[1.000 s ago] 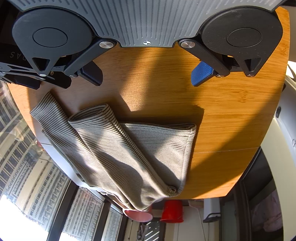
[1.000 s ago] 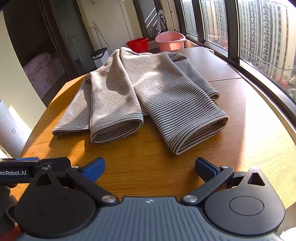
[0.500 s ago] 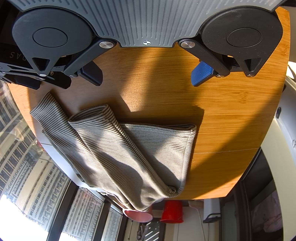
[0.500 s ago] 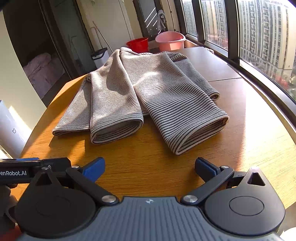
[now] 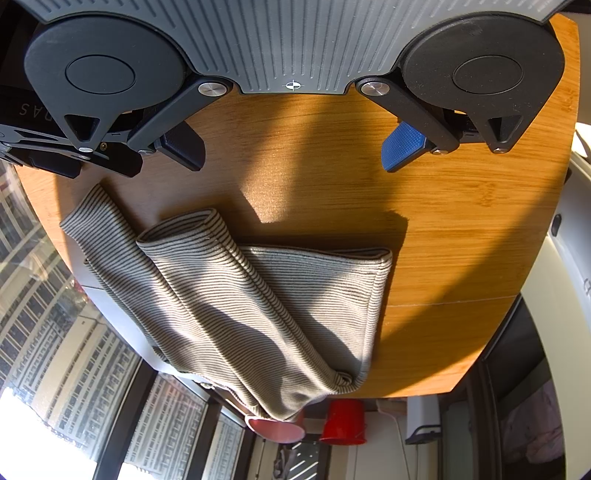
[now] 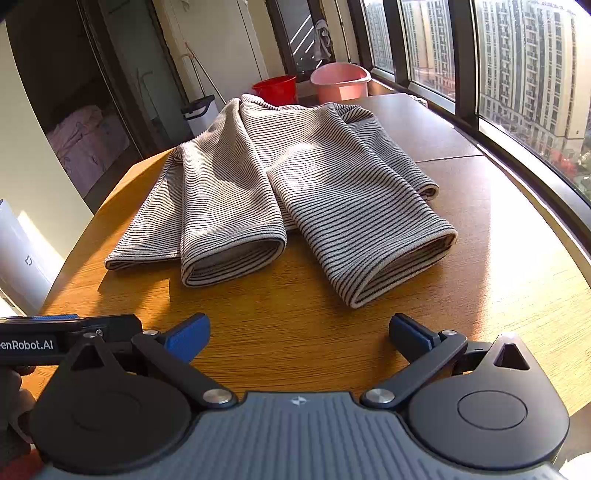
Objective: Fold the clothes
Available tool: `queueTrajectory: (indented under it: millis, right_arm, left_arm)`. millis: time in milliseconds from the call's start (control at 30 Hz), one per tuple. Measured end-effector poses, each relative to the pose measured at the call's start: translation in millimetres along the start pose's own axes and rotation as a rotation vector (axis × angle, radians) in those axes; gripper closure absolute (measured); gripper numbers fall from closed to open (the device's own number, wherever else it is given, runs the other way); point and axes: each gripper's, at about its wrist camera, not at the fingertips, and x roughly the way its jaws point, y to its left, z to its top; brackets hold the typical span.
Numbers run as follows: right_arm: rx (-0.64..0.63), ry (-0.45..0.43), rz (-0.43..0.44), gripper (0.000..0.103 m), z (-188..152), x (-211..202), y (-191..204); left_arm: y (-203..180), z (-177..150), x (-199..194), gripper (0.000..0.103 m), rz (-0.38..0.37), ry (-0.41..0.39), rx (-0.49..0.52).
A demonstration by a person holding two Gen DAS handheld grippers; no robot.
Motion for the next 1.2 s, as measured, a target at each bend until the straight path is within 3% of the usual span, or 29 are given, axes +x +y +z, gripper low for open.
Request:
queueTrajectory:
  millis: [833,1067,1200]
  right_arm:
    - [-0.01,0.003,0.005,0.0,0.9,-0.9,0.6]
    - [-0.026,-0.03,0.015,0.0,10.0,-4.6,-1.9]
    - [-0.035,-0.042,0.001,0.0,21.9,-1.3,-6.9]
  left_arm:
    - [2.6,3.8,2.6,0.0,-0.012,0.009,-0.003]
    - [-2.5,23.8,5.5,0.0,-0.047,-0.037,0.049]
    - [-9.1,45.4,13.3,0.0,-0.107,-0.069,0.086]
